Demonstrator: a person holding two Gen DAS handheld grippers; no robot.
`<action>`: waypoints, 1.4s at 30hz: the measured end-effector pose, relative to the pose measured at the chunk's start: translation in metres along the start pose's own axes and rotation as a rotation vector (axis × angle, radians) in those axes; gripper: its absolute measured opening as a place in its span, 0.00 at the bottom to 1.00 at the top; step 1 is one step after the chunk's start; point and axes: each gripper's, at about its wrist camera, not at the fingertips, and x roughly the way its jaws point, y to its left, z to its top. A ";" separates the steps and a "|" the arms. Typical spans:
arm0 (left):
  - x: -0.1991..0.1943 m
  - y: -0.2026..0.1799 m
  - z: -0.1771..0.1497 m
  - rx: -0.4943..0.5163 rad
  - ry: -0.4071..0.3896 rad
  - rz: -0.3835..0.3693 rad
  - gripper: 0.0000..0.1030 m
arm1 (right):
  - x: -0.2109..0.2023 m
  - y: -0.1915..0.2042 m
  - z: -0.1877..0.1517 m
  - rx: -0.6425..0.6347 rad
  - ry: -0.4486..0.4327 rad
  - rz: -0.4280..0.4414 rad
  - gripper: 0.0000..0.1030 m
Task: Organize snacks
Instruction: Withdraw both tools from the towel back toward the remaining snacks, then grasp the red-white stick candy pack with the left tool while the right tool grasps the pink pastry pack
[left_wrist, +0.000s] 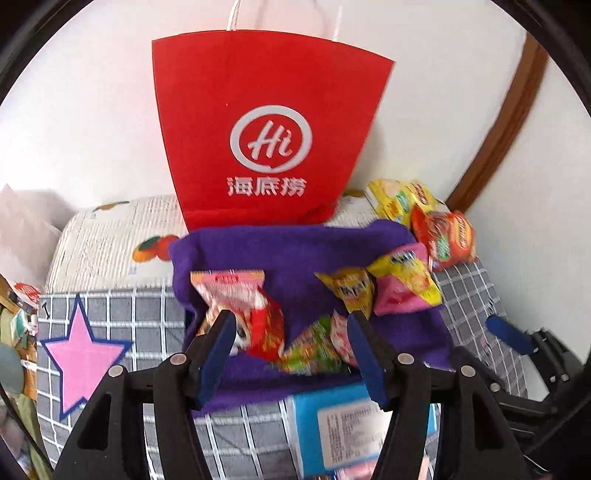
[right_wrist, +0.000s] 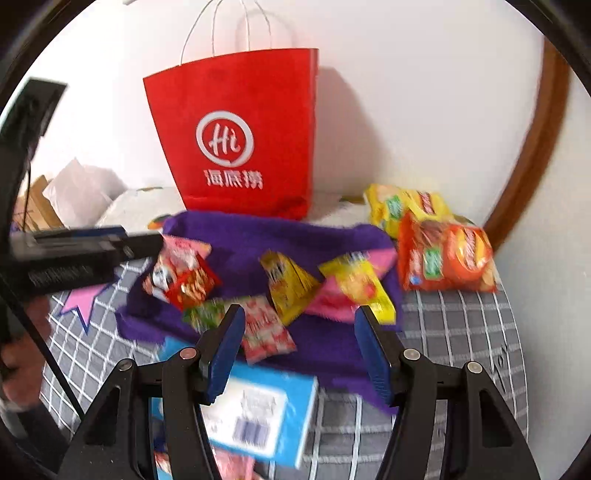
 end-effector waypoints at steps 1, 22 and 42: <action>-0.004 0.000 -0.006 0.001 -0.002 -0.004 0.59 | -0.002 -0.002 -0.008 0.011 0.003 0.008 0.59; -0.026 0.027 -0.141 -0.008 0.077 0.034 0.59 | 0.001 0.009 -0.190 -0.085 0.122 0.078 0.58; 0.003 -0.003 -0.174 0.119 0.139 -0.041 0.59 | 0.011 -0.021 -0.205 0.037 0.086 -0.003 0.41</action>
